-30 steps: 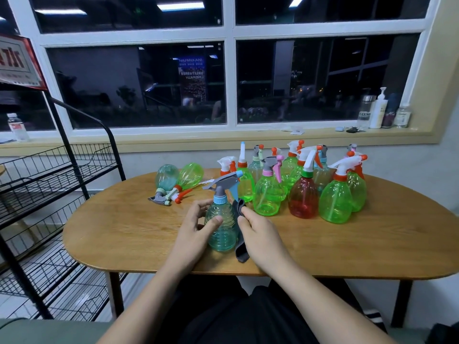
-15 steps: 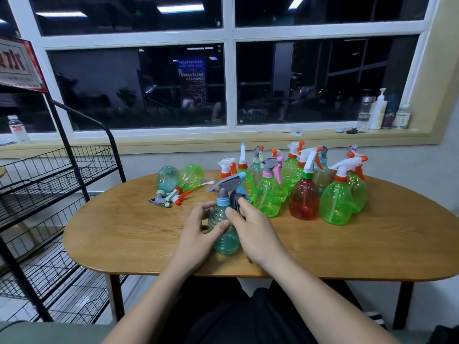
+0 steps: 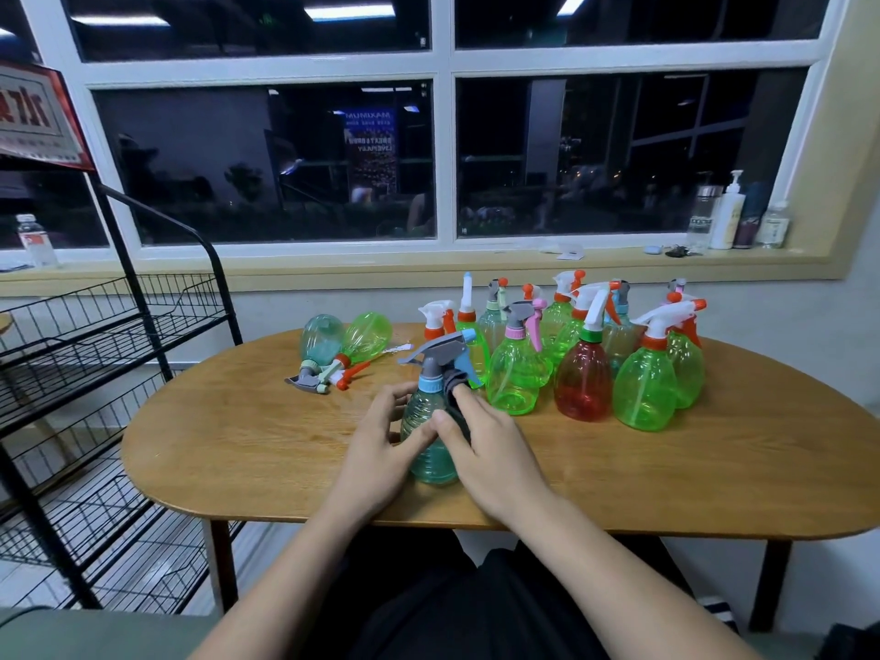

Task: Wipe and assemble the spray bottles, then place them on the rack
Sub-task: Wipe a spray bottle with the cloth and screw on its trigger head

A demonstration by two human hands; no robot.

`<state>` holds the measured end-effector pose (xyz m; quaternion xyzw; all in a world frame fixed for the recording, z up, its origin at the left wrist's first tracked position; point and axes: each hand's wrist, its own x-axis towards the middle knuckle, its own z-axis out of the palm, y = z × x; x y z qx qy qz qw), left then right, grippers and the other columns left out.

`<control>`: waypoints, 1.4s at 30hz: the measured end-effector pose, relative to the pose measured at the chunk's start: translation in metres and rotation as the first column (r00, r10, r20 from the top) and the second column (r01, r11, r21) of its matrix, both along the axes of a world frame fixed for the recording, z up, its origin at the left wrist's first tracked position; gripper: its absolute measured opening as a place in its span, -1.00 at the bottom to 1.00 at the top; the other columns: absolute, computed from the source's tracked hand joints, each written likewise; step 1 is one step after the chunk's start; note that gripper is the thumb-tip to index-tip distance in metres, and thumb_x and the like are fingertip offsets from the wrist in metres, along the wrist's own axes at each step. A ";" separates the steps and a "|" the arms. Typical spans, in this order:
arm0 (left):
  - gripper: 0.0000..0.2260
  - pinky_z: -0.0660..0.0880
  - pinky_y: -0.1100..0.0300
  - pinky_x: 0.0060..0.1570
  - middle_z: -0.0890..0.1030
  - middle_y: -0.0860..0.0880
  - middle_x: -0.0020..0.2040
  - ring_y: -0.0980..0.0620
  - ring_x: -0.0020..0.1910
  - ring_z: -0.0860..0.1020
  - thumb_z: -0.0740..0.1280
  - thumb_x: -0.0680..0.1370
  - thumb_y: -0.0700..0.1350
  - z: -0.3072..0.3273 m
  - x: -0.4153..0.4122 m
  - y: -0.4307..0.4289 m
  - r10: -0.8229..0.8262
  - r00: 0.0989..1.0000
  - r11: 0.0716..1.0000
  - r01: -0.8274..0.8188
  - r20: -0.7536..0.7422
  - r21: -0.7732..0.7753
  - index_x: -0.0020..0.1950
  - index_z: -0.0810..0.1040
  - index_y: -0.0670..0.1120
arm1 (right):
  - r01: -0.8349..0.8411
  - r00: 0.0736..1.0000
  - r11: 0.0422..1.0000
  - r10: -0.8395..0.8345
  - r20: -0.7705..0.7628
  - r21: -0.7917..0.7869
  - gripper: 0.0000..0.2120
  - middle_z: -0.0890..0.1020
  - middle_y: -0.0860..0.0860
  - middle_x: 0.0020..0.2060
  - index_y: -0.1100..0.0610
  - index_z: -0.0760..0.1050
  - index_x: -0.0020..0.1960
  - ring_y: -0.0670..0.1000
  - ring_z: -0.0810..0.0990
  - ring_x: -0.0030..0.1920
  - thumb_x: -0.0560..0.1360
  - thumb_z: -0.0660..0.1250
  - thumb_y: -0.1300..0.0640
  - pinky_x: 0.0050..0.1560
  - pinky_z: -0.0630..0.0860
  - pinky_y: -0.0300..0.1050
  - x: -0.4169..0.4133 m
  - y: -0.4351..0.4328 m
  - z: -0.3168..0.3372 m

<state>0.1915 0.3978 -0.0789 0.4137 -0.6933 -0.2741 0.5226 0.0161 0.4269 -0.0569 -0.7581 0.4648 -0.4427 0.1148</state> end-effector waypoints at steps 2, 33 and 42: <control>-0.56 0.59 -0.07 0.25 0.61 0.14 0.34 0.10 0.32 0.59 0.46 0.57 0.15 0.001 -0.001 0.001 0.004 1.000 1.000 -0.004 -0.002 0.004 0.42 0.48 0.17 | -0.019 0.998 0.998 0.016 0.056 0.056 -0.84 0.57 -0.12 -0.11 -0.09 0.37 0.00 -0.09 0.54 -0.09 0.75 0.19 -0.09 -0.08 0.45 -0.05 -0.005 -0.002 -0.007; -0.52 0.53 0.16 0.28 0.53 0.23 0.32 0.20 0.30 0.54 0.41 0.64 0.07 -0.008 0.001 -0.005 0.136 0.983 0.984 -0.120 0.120 -0.129 0.55 0.40 0.24 | -0.030 0.956 0.934 -0.077 0.284 0.356 -0.47 0.64 -0.10 0.08 -0.13 0.49 0.25 0.09 0.62 0.19 0.59 0.09 -0.50 0.31 0.52 0.15 0.007 -0.007 -0.019; -0.36 0.55 -0.07 0.31 0.56 0.21 0.37 0.10 0.39 0.53 0.47 0.50 0.15 -0.006 0.000 -0.002 0.071 0.983 0.987 -0.046 0.166 -0.152 0.57 0.43 0.16 | -0.096 0.965 0.980 0.048 0.259 0.173 -0.33 0.44 -0.21 0.52 -0.15 0.25 0.65 -0.22 0.35 0.53 0.62 0.14 -0.41 0.52 0.31 -0.12 0.008 -0.006 -0.023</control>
